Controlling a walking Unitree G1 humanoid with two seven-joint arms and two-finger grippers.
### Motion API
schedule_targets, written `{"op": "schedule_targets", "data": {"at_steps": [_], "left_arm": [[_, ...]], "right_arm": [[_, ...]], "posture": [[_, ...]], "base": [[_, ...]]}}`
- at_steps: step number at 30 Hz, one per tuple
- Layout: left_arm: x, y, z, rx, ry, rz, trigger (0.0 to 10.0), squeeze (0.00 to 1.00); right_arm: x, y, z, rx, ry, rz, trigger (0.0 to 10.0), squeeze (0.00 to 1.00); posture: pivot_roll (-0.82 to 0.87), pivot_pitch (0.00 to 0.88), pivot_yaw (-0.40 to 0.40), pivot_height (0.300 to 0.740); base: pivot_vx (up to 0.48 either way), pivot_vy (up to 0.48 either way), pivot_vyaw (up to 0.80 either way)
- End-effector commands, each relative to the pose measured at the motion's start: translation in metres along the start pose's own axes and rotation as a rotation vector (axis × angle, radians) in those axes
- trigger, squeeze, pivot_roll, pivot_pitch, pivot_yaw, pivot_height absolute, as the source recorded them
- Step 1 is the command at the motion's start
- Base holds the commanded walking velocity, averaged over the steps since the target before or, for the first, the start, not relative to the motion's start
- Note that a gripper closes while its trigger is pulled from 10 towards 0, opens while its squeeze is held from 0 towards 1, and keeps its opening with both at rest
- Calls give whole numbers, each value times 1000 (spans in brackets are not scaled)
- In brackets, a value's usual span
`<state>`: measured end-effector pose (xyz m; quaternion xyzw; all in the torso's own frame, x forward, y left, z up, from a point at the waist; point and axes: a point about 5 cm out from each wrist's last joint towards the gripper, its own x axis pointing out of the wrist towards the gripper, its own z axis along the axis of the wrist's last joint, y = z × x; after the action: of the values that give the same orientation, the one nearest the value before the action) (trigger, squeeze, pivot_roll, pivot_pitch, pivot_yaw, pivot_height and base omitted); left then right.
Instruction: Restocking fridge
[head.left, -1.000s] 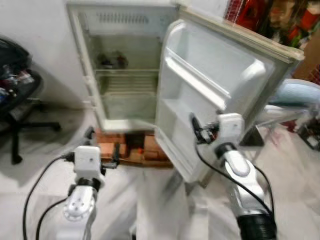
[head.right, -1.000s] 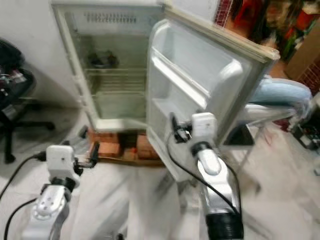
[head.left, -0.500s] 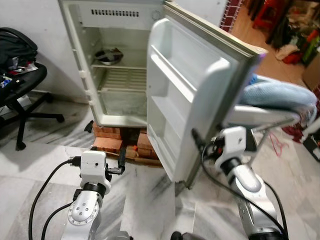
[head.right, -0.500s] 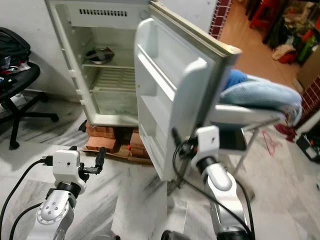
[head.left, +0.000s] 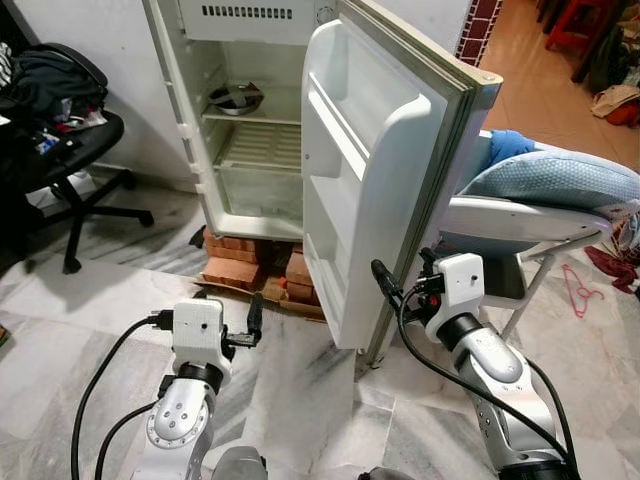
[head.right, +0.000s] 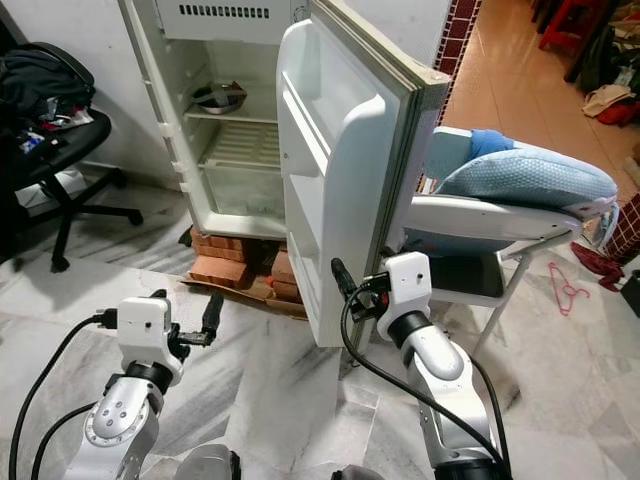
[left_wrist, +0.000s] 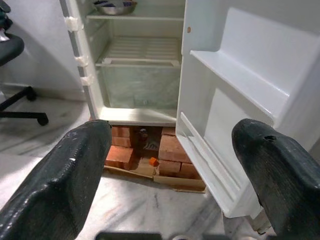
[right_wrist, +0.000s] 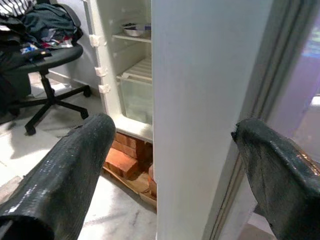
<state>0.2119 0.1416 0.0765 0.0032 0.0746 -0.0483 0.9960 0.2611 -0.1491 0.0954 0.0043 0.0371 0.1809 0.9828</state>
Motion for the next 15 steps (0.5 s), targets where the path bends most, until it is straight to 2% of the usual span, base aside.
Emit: {"op": "schedule_targets", "data": {"at_steps": [1,11,12,13,14,15], "left_arm": [[1,2,2,12,-7,5,10000,0],[1,2,2,12,-7,5,10000,0],[0,2,2,11,0,6,10000,0],[-3,8,-14,17,139,35,10000,0],[-4,10,-18,19,178,43,10000,0],[-5,11,-20,21,198,47,10000,0]], "right_arm": [[0,0,4,0,-15,-3,10000,0],[0,0,4,0,-15,-3,10000,0],[-8,4,-5,27,49,80,10000,0],[43,-38,31,-25,-22,-161,10000,0],[55,-48,45,-29,-51,-231,10000,0],[60,-52,52,-34,-68,-271,10000,0]], "posture": [[93,62,-25,740],[93,62,-25,740],[90,63,-24,740],[148,64,-39,740],[148,64,-39,740],[148,64,-39,740]], "base": [[0,0,0],[0,0,0],[0,0,0],[0,0,0],[0,0,0],[0,0,0]]}}
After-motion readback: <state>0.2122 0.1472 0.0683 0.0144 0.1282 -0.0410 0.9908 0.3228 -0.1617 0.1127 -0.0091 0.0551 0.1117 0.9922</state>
